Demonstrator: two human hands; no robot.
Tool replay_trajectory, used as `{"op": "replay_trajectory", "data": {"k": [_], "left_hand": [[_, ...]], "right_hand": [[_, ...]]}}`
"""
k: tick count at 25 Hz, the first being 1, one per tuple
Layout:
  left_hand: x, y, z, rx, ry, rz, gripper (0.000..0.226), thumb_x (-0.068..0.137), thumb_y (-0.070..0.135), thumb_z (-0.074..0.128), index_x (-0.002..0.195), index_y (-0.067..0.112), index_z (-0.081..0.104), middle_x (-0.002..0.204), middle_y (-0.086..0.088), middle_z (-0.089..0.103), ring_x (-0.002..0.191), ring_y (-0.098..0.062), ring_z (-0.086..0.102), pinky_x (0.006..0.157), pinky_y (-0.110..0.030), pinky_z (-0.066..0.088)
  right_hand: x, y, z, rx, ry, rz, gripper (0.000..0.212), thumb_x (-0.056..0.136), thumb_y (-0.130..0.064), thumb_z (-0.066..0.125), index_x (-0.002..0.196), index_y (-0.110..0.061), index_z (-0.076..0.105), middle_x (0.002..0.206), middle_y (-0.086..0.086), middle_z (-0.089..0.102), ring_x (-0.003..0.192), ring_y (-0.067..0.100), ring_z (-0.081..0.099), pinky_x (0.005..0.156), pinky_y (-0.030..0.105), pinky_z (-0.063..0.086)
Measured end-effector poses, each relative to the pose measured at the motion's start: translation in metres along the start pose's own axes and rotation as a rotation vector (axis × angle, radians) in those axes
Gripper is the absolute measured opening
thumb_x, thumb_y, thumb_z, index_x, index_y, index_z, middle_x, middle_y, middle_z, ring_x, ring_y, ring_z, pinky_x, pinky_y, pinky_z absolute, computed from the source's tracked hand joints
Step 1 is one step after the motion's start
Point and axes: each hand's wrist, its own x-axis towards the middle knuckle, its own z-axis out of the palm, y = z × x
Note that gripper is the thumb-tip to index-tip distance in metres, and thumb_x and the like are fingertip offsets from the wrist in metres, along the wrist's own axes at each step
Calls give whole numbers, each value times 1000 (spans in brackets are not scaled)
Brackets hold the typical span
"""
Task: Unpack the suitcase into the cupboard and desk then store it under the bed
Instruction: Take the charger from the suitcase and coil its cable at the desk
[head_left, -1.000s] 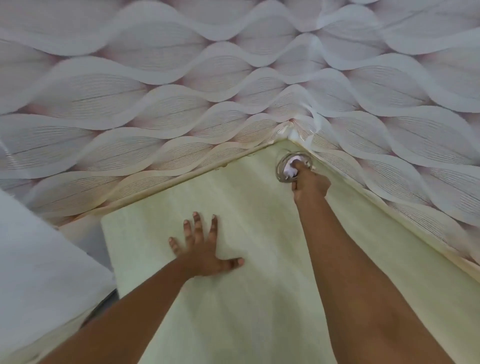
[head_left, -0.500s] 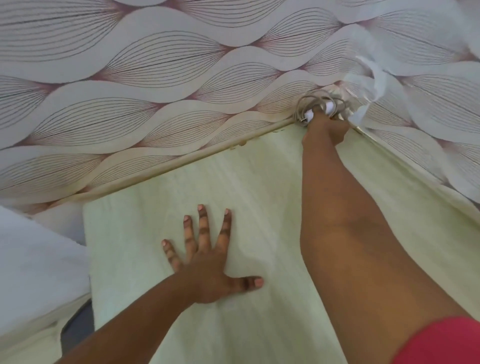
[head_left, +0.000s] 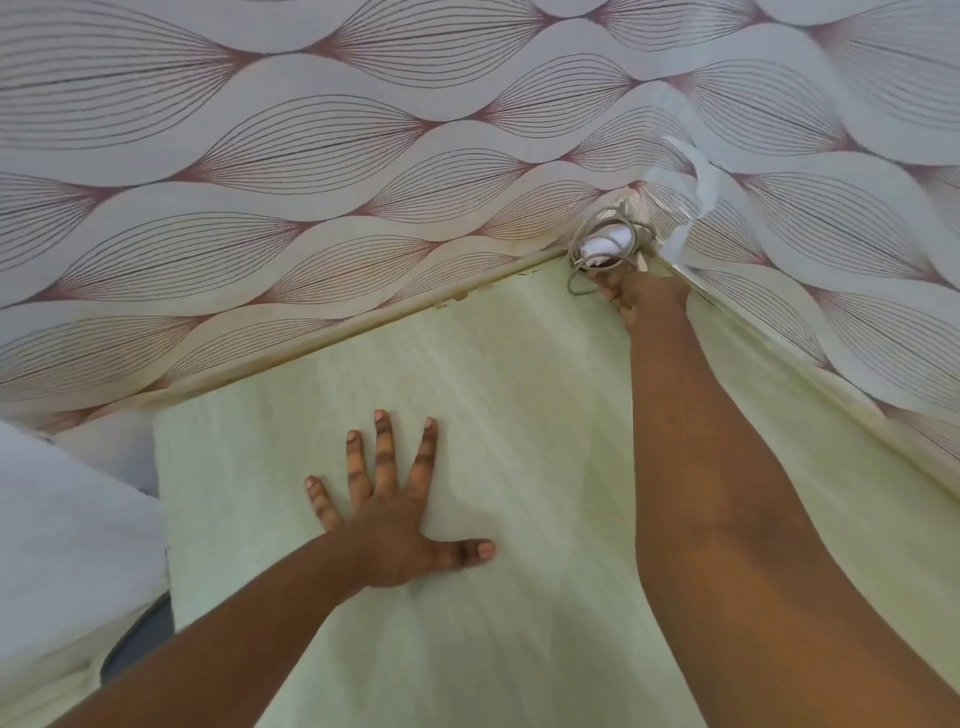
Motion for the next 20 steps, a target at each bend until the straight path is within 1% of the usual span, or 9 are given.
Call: {"op": "replay_trajectory", "data": {"k": [2, 5, 6, 8, 12, 14, 15, 18, 20], "left_hand": [[-1, 0, -1, -7, -8, 3, 126, 54, 86, 51, 127, 46, -44, 131, -1, -59, 128, -30, -46, 104, -65, -17], [-2, 1, -2, -17, -19, 5, 127, 53, 86, 52, 126, 46, -44, 131, 0, -59, 128, -29, -46, 104, -65, -17], [-2, 0, -2, -19, -15, 7, 127, 53, 86, 52, 125, 47, -44, 132, 0, -59, 129, -29, -46, 104, -65, -17], [-2, 0, -2, -22, -8, 9, 126, 52, 86, 51, 124, 47, -45, 132, 0, -59, 129, -30, -45, 105, -65, -16], [-1, -1, -1, -22, 7, 12, 126, 50, 87, 50, 122, 47, -45, 133, -1, -58, 130, -30, -44, 105, -66, -15], [0, -2, 0, -16, 11, 14, 127, 49, 87, 49, 126, 46, -44, 134, -1, -57, 130, -30, -44, 105, -66, -14], [1, -2, 0, -20, 11, 14, 128, 49, 87, 49, 127, 46, -43, 134, -1, -57, 130, -30, -44, 105, -66, -14], [-1, -2, -1, -30, 30, 12, 128, 50, 87, 50, 130, 46, -40, 136, -1, -55, 132, -29, -42, 106, -65, -13], [-4, -1, 0, -50, 37, 17, 128, 52, 86, 53, 133, 45, -37, 139, -1, -53, 133, -28, -40, 106, -65, -13]], "right_hand": [[7, 6, -8, -48, -13, 12, 49, 74, 2, 72, 121, 0, 57, 115, 14, 66, 105, 24, 65, 93, 37, 52], [14, 13, -17, -81, -45, 60, 37, 67, 6, 74, 102, 0, 64, 94, 12, 70, 89, 22, 69, 86, 38, 56], [17, 15, -19, -72, -46, 78, 41, 62, 8, 76, 100, 2, 63, 90, 14, 71, 86, 24, 70, 85, 40, 56], [18, 16, -20, -23, -5, 93, 43, 58, 11, 78, 97, 4, 61, 88, 19, 71, 85, 29, 70, 86, 43, 56], [3, 21, -19, 76, 48, 75, 28, 65, 15, 72, 82, -3, 57, 91, 18, 69, 90, 33, 69, 86, 43, 55], [-8, 26, -22, 149, 74, 58, 27, 69, 13, 72, 73, -7, 55, 91, 15, 66, 87, 30, 69, 84, 40, 56], [-15, 28, -23, 194, 82, 59, 25, 72, 12, 71, 72, -7, 55, 92, 16, 65, 80, 27, 68, 80, 35, 57], [-54, 36, -27, 342, 27, 66, 17, 80, 7, 67, 72, -3, 56, 79, 13, 60, 60, 16, 57, 54, 21, 52], [-91, 39, -36, 397, -35, 92, 12, 83, 4, 65, 76, -2, 57, 72, 10, 57, 58, 15, 53, 53, 19, 50]]}}
